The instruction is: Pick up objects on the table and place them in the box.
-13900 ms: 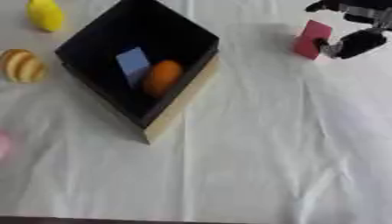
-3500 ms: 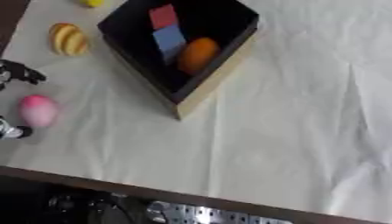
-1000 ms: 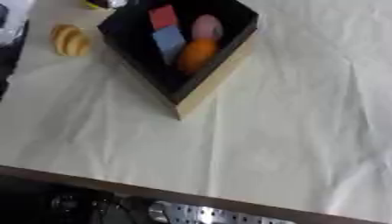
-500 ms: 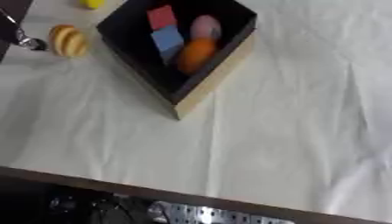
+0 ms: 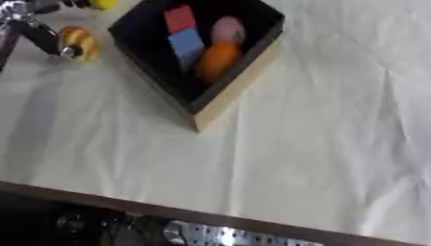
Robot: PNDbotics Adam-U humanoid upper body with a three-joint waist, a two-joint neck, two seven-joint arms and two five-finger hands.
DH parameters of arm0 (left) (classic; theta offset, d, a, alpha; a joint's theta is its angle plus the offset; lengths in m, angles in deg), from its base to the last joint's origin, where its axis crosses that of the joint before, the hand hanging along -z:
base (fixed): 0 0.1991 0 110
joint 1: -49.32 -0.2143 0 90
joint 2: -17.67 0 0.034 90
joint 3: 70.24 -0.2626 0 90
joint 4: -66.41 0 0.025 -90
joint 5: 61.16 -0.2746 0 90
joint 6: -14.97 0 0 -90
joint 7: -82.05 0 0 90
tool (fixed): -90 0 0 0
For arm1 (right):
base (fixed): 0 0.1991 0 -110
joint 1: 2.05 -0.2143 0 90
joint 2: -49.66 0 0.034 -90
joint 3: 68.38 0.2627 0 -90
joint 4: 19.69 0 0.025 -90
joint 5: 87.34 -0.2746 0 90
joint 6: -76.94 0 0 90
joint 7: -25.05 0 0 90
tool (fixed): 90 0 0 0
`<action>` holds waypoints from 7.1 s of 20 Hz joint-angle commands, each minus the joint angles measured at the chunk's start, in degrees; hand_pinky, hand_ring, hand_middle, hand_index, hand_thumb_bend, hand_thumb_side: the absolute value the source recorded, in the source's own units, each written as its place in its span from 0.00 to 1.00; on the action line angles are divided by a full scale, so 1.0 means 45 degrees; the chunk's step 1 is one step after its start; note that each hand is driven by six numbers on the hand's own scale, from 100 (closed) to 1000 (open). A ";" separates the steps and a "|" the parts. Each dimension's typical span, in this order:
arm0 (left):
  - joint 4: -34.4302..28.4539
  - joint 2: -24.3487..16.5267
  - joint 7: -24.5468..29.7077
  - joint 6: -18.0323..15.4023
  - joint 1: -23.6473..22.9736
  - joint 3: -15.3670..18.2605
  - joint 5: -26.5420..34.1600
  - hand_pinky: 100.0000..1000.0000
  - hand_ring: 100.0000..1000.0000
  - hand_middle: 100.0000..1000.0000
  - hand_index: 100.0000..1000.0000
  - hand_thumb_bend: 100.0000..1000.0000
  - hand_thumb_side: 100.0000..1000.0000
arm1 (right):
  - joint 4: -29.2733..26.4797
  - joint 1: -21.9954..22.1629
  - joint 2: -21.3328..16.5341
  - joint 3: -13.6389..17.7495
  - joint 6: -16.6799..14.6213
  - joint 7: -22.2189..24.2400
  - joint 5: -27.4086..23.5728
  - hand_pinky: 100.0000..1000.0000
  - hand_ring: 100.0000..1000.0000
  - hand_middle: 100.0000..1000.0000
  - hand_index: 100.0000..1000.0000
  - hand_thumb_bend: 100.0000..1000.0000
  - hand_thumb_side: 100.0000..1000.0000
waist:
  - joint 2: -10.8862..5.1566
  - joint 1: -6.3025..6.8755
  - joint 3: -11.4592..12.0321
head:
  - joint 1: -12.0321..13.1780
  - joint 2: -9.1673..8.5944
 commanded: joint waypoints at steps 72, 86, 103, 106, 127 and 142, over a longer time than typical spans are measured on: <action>0.1913 0.0666 -0.2716 0.6205 0.3375 0.2531 -0.0828 0.84 0.88 0.80 0.92 0.34 0.09 | -0.0307 -0.0521 -0.0282 0.0581 0.0070 -0.0223 -0.0092 0.94 0.88 0.64 0.77 0.00 0.41 | -0.0361 0.0314 -0.1011 | 0.1687 -0.1271; 0.2973 0.0707 -0.2482 0.7024 0.3360 0.2806 -0.1754 0.85 0.90 0.82 0.92 0.39 0.00 | -0.0510 -0.0908 -0.0273 0.0598 0.0016 -0.0160 -0.0064 0.94 0.87 0.64 0.76 0.00 0.41 | 0.0478 0.0394 -0.1356 | 0.2225 -0.1912; 0.3084 0.0853 -0.3116 0.7599 0.3305 0.2788 -0.1391 0.69 0.69 0.54 0.50 0.03 0.02 | -0.0388 -0.0916 -0.0142 0.0677 0.0015 -0.0190 -0.0139 0.95 0.87 0.63 0.77 0.00 0.41 | 0.0626 0.0327 -0.1443 | 0.2330 -0.1991; 0.0858 0.0740 -0.3417 0.6819 0.3411 0.2254 -0.0756 0.65 0.63 0.51 0.47 0.00 0.02 | -0.0374 -0.0823 -0.0183 0.0740 -0.0012 -0.0265 -0.0136 0.94 0.87 0.63 0.77 0.00 0.41 | 0.0461 0.0266 -0.1349 | 0.2222 -0.1811; -0.6834 0.1610 0.2295 0.3545 0.1675 -0.3900 0.1052 0.92 0.96 0.87 0.97 0.38 0.39 | -0.0444 -0.0909 0.0268 0.0442 -0.0046 -0.0277 -0.0433 0.94 0.87 0.64 0.77 0.00 0.41 | -0.1510 0.0063 -0.1146 | 0.1240 -0.0501; -1.1687 0.0750 -0.2728 0.5810 0.0495 -0.0264 0.3998 0.73 0.75 0.66 0.83 0.00 0.24 | -0.0449 -0.0538 0.0255 0.0533 0.0018 -0.0468 -0.0415 0.93 0.87 0.64 0.76 0.00 0.41 | -0.1974 0.0038 -0.0832 | 0.0827 -0.0097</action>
